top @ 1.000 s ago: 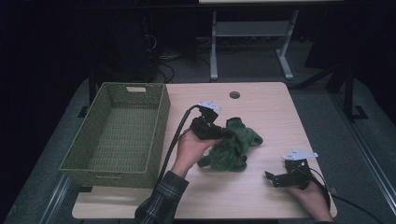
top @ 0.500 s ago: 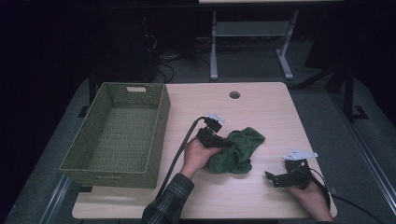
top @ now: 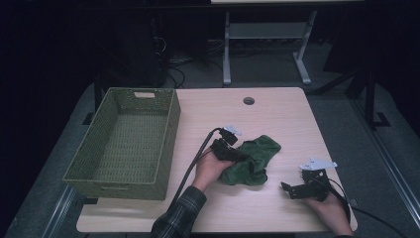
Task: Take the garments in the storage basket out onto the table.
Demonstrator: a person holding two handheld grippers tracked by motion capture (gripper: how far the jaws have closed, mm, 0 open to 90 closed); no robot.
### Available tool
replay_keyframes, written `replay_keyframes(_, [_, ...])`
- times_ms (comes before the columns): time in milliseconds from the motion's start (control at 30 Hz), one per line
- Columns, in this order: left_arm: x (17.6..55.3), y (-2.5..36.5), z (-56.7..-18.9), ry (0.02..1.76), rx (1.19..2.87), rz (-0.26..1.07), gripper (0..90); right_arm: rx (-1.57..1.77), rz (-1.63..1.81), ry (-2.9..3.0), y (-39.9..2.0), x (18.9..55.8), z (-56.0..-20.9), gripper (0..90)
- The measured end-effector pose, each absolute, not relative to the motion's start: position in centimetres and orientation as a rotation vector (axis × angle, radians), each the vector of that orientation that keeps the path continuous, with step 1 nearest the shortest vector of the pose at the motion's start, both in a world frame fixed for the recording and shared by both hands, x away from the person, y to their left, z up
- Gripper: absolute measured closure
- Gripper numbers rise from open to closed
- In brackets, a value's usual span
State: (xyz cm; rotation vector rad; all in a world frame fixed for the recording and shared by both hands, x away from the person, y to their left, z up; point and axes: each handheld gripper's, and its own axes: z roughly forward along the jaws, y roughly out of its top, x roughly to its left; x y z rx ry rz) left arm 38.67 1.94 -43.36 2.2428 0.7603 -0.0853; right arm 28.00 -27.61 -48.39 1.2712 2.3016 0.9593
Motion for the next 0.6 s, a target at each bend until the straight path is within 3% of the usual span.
replay_keyframes(100, [37.8, 2.0, -42.1, 0.734, 2.250, -0.040, 57.8, 1.271, 0.959, 2.302, -27.6, 28.0, -48.4, 0.0])
replay_keyframes(200, [36.7, 2.0, -40.8, 0.696, 2.260, -0.009, 53.6, 1.275, 0.959, 2.301, -27.6, 28.0, -48.4, 0.0])
replay_keyframes(400, [34.6, 1.9, -39.3, 0.647, 2.251, -0.008, 56.2, 1.274, 0.959, 2.301, -27.6, 28.0, -48.4, 0.0])
replay_keyframes(600, [33.6, 1.4, -40.3, 0.636, 2.291, -0.006, 57.9, 1.275, 0.959, 2.301, -27.6, 28.0, -48.4, 0.0])
